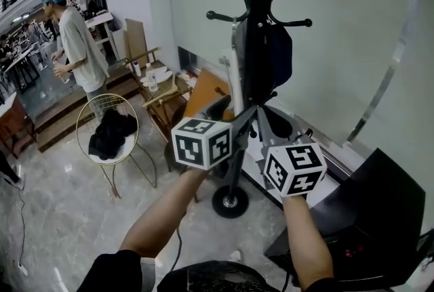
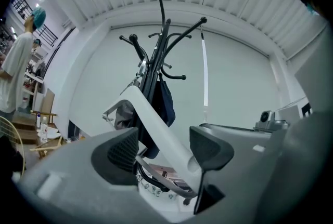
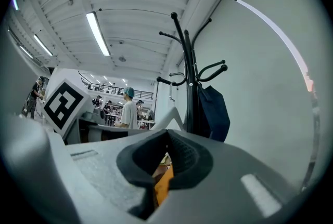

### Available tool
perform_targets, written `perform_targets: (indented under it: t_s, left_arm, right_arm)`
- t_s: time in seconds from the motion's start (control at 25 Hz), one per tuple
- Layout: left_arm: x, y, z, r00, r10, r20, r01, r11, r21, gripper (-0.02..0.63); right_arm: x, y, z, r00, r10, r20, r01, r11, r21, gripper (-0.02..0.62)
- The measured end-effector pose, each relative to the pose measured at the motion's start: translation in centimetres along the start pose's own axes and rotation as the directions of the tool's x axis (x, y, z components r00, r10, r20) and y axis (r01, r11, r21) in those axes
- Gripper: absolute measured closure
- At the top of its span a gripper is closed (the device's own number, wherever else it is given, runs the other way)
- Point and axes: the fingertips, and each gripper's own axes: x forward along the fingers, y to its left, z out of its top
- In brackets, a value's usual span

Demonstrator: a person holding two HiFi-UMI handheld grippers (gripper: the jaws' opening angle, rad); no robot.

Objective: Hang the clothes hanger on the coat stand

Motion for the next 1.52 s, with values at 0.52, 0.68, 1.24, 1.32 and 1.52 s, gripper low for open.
perform_targets:
  t_s: [0.52, 0.68, 1.24, 1.32, 1.52]
  left_arm:
    - [-5.6, -2.6, 0.4, 0.998, -0.064, 0.02, 0.064, 0.998, 0.011, 0.319]
    - [-7.3, -3.0, 0.0, 0.997, -0.071, -0.006, 0.071, 0.997, 0.036, 0.321]
    - [-11.2, -2.5, -1.4, 0.999, -0.012, -0.052, 0.019, 0.99, 0.141, 0.584]
    - [-11.2, -2.5, -1.6, 0.998, -0.014, -0.058, 0.022, 0.99, 0.143, 0.591]
    - [-11.1, -2.2, -2.3, 0.997, -0.009, -0.08, 0.021, 0.989, 0.147, 0.6]
  right_arm:
    - [-3.3, 3.7, 0.2, 0.999, -0.033, -0.003, 0.033, 0.999, 0.019, 0.601]
    - [-4.1, 5.0, 0.0, 0.999, -0.039, -0.015, 0.04, 0.999, 0.028, 0.601]
    - [-5.4, 8.4, -1.9, 0.997, -0.033, -0.074, 0.034, 0.999, 0.003, 0.601]
    - [-5.4, 8.5, -2.0, 0.996, -0.032, -0.079, 0.032, 0.999, 0.002, 0.601]
    - [-5.3, 8.6, -2.4, 0.996, -0.032, -0.088, 0.033, 0.999, 0.0, 0.601]
